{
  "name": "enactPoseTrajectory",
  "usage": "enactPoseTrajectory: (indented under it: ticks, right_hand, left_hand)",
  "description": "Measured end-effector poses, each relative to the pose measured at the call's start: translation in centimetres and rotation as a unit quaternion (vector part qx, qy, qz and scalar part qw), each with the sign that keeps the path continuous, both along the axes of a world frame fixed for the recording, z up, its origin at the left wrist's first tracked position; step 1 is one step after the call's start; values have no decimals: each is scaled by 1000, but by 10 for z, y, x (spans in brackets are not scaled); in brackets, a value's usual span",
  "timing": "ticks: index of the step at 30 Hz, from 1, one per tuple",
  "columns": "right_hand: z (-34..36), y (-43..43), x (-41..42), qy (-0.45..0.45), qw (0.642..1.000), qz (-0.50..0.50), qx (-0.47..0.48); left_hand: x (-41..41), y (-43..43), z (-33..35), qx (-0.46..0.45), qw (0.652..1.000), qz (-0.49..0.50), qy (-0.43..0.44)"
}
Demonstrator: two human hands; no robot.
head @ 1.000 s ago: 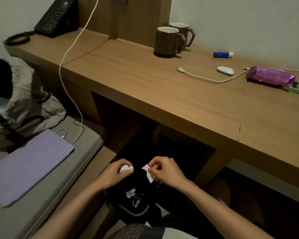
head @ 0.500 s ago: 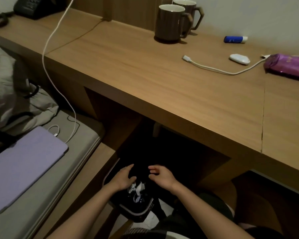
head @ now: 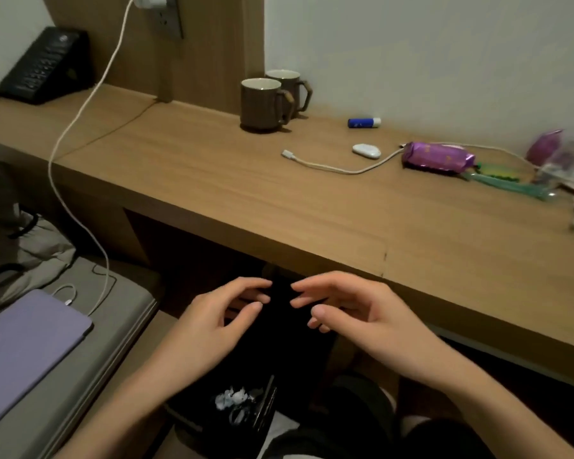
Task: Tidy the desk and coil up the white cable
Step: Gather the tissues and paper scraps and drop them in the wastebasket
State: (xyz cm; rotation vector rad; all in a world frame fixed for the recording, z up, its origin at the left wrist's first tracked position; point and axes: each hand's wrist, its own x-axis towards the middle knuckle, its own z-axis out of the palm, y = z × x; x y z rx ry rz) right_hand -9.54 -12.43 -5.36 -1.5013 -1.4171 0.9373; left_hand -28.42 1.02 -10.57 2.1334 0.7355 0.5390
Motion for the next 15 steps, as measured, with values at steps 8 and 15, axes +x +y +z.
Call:
enactPoseTrajectory:
  ticks: [8, 15]
  right_hand:
    - [63, -55, 72, -175, 956, -172, 160]
    - [54, -83, 167, -295, 875, -359, 136]
  left_hand:
    - [74, -23, 103, 46, 991, -62, -112]
    - [179, 2, 115, 96, 985, -70, -123]
